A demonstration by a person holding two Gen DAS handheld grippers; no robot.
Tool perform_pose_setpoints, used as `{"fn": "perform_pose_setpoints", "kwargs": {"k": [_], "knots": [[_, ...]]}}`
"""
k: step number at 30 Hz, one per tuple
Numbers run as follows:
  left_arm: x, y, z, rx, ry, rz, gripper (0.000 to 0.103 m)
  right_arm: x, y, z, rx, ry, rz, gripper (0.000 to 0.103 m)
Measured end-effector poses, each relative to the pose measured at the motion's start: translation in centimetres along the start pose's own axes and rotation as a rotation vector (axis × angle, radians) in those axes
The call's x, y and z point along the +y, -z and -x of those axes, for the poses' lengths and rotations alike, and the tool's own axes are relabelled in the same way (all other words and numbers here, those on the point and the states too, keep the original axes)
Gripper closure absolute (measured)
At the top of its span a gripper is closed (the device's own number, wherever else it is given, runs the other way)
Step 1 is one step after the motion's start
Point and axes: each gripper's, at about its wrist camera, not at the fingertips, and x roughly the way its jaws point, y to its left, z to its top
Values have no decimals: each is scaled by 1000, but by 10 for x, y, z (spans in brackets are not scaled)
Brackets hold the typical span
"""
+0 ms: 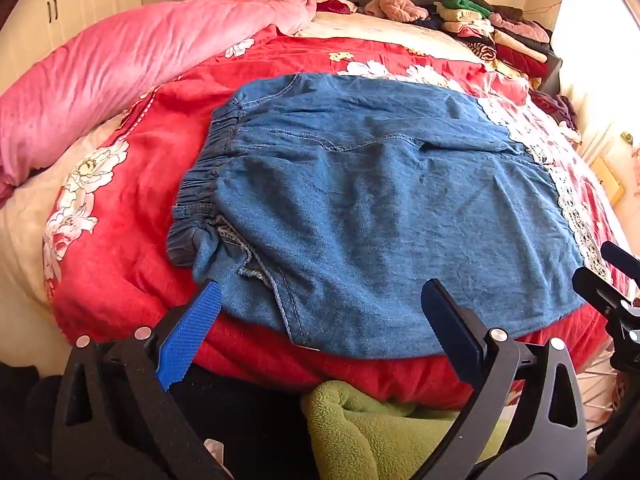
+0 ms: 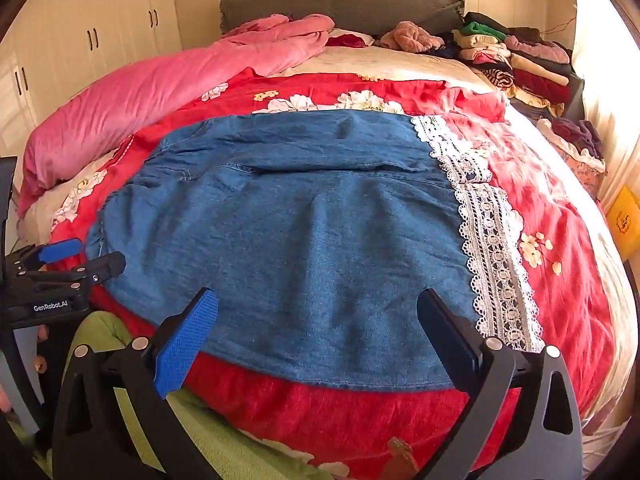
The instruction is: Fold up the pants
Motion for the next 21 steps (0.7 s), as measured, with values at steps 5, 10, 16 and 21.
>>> {"fn": "perform_pose_setpoints", "kwargs": {"k": [5, 10, 16, 21], "knots": [[0, 0, 1, -3, 0, -1, 9, 0, -1, -1, -2, 1, -1, 4], [1, -1, 3, -8, -2, -2, 9, 0, 2, 0, -2, 0, -1, 4], [1, -1, 3, -10, -3, -2, 9, -1, 3, 0, 3, 2, -6, 4], [2, -2, 3, -10, -3, -3, 9, 0, 3, -1, 0, 5, 0, 4]]}}
